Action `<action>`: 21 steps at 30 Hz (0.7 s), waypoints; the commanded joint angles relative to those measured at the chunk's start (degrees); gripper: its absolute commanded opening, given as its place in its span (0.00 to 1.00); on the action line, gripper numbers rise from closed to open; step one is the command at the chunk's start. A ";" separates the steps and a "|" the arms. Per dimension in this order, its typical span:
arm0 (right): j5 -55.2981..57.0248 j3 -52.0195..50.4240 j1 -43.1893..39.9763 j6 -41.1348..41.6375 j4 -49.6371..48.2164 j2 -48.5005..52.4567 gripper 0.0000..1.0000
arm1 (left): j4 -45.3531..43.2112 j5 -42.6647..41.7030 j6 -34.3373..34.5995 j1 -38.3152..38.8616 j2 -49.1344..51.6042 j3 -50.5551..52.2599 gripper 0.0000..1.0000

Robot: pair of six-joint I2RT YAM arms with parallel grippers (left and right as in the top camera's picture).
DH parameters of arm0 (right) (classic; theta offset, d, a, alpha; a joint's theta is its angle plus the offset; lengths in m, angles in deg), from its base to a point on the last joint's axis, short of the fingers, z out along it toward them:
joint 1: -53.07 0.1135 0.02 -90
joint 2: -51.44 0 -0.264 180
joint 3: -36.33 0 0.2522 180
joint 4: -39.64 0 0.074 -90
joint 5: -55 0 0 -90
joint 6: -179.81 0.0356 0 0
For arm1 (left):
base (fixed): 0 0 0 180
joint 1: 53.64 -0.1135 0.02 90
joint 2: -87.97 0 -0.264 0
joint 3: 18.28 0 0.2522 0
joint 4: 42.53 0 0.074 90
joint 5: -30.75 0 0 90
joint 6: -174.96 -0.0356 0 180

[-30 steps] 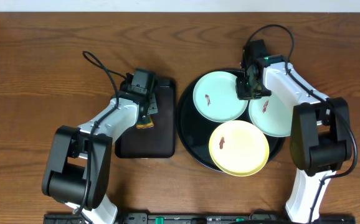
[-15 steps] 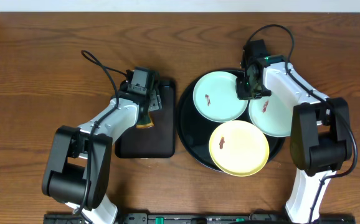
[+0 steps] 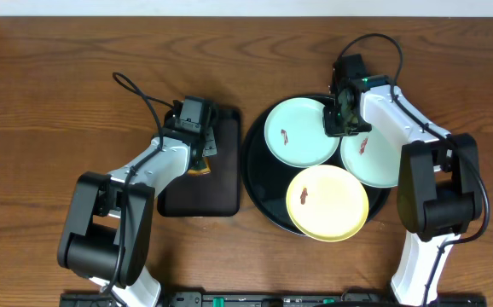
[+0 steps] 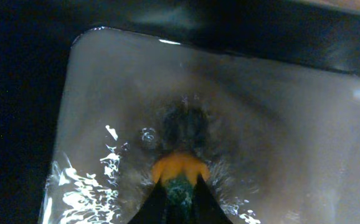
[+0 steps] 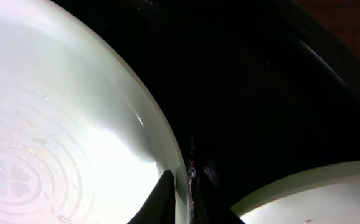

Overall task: Clean dirty plates on tray and stack at the side
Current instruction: 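Close the left gripper on the sponge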

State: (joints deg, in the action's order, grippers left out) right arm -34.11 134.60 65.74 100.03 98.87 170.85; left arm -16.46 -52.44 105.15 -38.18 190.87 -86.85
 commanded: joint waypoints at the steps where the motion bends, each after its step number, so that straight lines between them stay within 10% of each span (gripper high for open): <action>1: 0.33 -0.68 0.17 0.02 0.15 0.50 0.10 | 2.14 0.07 -0.59 -0.17 -0.11 -0.59 0.48; 3: 0.33 -0.68 0.17 0.02 0.13 0.50 0.11 | 6.86 -0.24 -0.55 0.02 -1.86 -2.32 0.75; 11: 0.33 -0.68 0.20 0.02 0.17 0.50 0.10 | 20.39 -5.31 1.57 0.52 -8.55 -3.54 0.76; 21: 0.33 -0.68 0.17 0.02 0.37 0.50 0.11 | 14.80 -5.35 1.64 0.66 -7.89 2.16 0.76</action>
State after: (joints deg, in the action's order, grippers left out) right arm -34.11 134.45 65.74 100.03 99.00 170.85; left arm -0.92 -57.62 106.18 -37.76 182.43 -86.52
